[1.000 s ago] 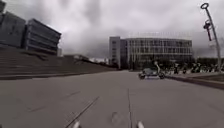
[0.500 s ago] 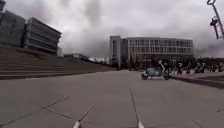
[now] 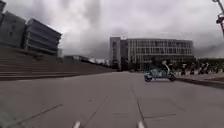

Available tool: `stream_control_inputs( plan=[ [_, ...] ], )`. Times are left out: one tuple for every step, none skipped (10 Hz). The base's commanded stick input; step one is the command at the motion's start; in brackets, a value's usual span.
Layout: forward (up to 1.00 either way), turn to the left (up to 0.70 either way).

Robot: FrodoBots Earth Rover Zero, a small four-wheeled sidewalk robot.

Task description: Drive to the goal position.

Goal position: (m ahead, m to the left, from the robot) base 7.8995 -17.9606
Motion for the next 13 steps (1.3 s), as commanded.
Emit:
stream_control_inputs(
  plan=[
    [1.00,0.00],
    [1.00,0.00],
    [1.00,0.00],
    [1.00,0.00],
    [1.00,0.00],
    [1.00,0.00],
    [1.00,0.00],
    [1.00,0.00],
    [1.00,0.00],
    [1.00,0.00],
    [1.00,0.00],
    [1.00,0.00],
    [1.00,0.00]
  ],
)
